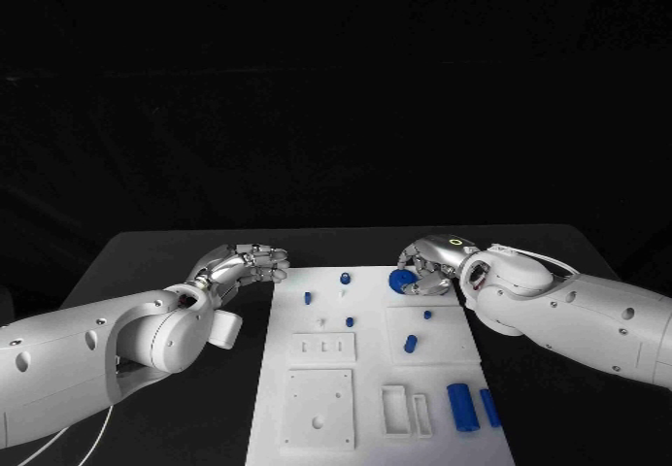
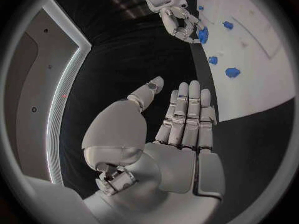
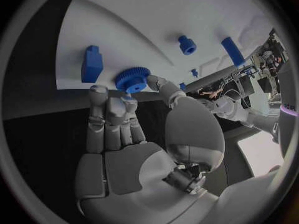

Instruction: Assemble the parts on the task board

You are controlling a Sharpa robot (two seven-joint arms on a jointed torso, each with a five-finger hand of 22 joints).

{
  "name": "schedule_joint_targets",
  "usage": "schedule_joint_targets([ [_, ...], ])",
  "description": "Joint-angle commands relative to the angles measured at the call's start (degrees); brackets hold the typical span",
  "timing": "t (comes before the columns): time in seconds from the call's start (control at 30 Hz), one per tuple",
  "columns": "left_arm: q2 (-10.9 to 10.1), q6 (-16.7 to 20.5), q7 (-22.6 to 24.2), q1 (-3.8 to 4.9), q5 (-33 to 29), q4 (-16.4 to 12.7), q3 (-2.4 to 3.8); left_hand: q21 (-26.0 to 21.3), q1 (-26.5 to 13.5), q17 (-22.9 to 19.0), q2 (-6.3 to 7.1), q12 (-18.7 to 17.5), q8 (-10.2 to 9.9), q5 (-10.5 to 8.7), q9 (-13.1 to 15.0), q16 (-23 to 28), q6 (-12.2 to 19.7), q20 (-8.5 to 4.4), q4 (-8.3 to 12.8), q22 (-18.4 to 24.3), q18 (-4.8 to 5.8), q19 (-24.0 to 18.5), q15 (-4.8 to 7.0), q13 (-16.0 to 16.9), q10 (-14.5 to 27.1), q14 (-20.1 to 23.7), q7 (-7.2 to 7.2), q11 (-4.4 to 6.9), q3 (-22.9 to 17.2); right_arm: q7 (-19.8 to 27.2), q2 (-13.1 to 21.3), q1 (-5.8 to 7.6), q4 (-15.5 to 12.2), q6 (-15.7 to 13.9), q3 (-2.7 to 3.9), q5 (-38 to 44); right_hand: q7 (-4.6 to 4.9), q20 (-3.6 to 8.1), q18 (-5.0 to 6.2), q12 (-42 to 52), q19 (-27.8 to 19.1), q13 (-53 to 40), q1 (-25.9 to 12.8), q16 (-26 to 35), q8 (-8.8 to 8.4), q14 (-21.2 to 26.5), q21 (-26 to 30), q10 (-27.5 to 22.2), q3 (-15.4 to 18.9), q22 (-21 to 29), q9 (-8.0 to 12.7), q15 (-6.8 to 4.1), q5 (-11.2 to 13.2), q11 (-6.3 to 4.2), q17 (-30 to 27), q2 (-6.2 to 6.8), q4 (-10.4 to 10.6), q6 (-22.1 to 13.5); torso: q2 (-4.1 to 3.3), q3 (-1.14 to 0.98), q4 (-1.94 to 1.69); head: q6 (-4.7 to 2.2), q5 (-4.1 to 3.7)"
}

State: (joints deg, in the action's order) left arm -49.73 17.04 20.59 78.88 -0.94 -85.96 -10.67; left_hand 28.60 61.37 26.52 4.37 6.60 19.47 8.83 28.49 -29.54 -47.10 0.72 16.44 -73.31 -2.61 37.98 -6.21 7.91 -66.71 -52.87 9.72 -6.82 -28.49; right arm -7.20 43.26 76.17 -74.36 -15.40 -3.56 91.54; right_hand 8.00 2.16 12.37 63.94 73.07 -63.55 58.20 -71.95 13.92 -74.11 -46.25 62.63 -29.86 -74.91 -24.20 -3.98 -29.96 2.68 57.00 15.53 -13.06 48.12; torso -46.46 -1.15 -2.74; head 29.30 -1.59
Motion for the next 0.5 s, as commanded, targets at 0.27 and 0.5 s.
schedule_joint_targets([
  [0.27, 0.1, -0.7, 0.3, 0.06, 0.1, 0.1, 0.04, -0.2, 0.3, 0.1, 0.37, -0.3, -0.4, -0.28, 0.1, 0.3, 0.1, 0.01, -0.1, 0.1, 0.11, 0.3, -0.25, -0.1, 0.0, -0.1, 0.18, -0.52, -0.2, 1.0, 0.3, -0.12, 0.2, 2.3, -0.07, -1.0, 1.16, 0.22, 2.63, 0.4, 0.0, 0.1, -0.1, 0.4, 0.23, -0.1, 0.4, -0.4, 0.3, -0.8, -0.2, 0.21, -0.9, -0.10, 0.2, -0.80, 0.1, -0.9, 0.00, -0.03, -0.02, 0.05, -0.05],
  [0.5, 0.1, -0.7, 0.4, 0.06, 0.1, 0.1, 0.04, -0.2, 0.3, 0.1, 0.36, -0.4, -0.4, -0.28, 0.1, 0.3, 0.1, 0.02, -0.1, 0.1, 0.11, 0.3, -0.26, -0.1, 0.0, -0.1, 0.18, -0.52, -0.2, 1.1, 0.3, -0.12, 0.4, 2.9, -0.08, -1.4, 0.82, 0.20, 2.63, 0.6, 0.0, 0.2, 0.5, 0.5, 0.90, -0.1, 0.4, -0.3, -0.1, -0.9, -0.5, -0.10, -0.3, -0.42, 0.4, -1.60, 0.0, 0.2, 0.02, -0.01, 0.00, 0.06, -0.02],
])
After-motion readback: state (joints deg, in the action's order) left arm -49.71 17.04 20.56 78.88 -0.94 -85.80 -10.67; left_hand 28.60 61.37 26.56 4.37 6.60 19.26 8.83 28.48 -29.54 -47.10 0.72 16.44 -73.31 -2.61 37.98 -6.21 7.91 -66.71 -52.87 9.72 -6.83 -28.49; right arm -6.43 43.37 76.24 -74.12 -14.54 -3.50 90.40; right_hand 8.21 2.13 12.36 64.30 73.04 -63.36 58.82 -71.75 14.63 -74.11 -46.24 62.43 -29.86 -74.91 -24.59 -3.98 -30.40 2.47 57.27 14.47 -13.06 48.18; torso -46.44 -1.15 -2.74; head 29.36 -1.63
